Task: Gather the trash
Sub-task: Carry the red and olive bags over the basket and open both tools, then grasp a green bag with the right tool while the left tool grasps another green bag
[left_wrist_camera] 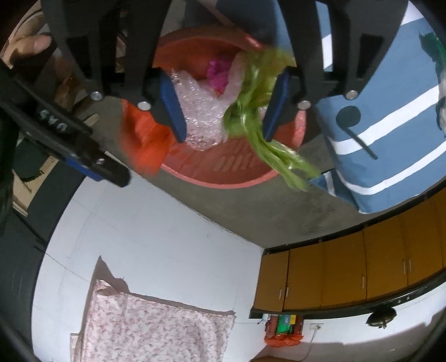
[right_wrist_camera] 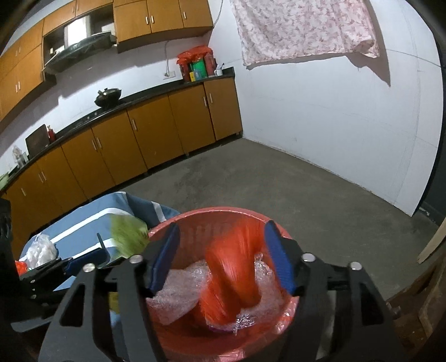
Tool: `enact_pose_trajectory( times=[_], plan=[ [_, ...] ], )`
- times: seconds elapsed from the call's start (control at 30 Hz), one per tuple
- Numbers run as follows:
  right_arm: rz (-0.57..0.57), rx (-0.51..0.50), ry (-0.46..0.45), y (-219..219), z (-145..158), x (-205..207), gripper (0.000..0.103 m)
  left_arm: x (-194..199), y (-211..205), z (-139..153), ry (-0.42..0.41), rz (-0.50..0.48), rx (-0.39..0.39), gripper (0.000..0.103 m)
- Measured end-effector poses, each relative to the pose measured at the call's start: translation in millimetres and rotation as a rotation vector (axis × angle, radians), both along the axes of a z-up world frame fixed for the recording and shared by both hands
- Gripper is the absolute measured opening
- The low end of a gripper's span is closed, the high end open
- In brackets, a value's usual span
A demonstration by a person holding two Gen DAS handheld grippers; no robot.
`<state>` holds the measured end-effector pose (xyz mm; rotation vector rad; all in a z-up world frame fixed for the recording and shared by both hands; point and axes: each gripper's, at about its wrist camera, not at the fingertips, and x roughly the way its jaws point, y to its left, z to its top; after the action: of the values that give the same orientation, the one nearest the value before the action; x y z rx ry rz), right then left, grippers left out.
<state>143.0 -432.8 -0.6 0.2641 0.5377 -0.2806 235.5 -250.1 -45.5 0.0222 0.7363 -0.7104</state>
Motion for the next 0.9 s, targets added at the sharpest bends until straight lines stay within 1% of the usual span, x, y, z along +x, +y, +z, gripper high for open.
enact_pose_trajectory(
  times=[0.03, 0.1, 0.17, 0.2, 0.23, 0.27, 0.37, 0.57, 0.73, 0.9],
  plan=[
    [-0.007, -0.004, 0.003, 0.4, -1.4, -2.0, 0.069, 1.5, 4.8, -1.5, 0.003, 0.014, 0.001, 0.061],
    [-0.021, -0.014, 0.003, 0.0, -2.1, -4.3, 0.08, 4.4, 13.6, -3.3, 0.01, 0.041, 0.0, 0.065],
    [-0.05, -0.036, -0.013, 1.6, -0.6, -8.4, 0.097, 5.7, 25.6, -3.7, 0.009, 0.075, 0.0, 0.073],
    [-0.064, -0.049, -0.026, 1.9, 0.7, -10.7, 0.099, 5.5, 32.4, -3.4, 0.003, 0.096, 0.002, 0.075],
    [-0.078, -0.071, -0.035, 4.4, 2.2, -13.1, 0.101, 4.9, 36.9, -3.1, -0.002, 0.109, 0.003, 0.08],
    [-0.082, -0.084, -0.037, 2.4, 4.0, -12.3, 0.101, 4.4, 44.5, -2.6, -0.012, 0.135, 0.007, 0.083],
    [-0.098, -0.144, -0.023, 7.7, 6.4, -9.0, 0.101, 4.6, 60.7, -1.9, -0.015, 0.178, 0.01, 0.087],
    [-0.083, -0.211, -0.019, 27.0, 8.1, -5.1, 0.101, -0.1, 86.2, 4.3, -0.042, 0.241, 0.028, 0.089],
    [-0.042, -0.253, -0.012, 51.7, 8.8, 0.5, 0.101, -8.4, 122.2, 10.2, -0.082, 0.317, 0.056, 0.093],
    [0.034, -0.285, 0.001, 84.2, 6.6, 7.7, 0.101, -15.6, 166.5, 10.6, -0.076, 0.409, 0.058, 0.094]
  ],
)
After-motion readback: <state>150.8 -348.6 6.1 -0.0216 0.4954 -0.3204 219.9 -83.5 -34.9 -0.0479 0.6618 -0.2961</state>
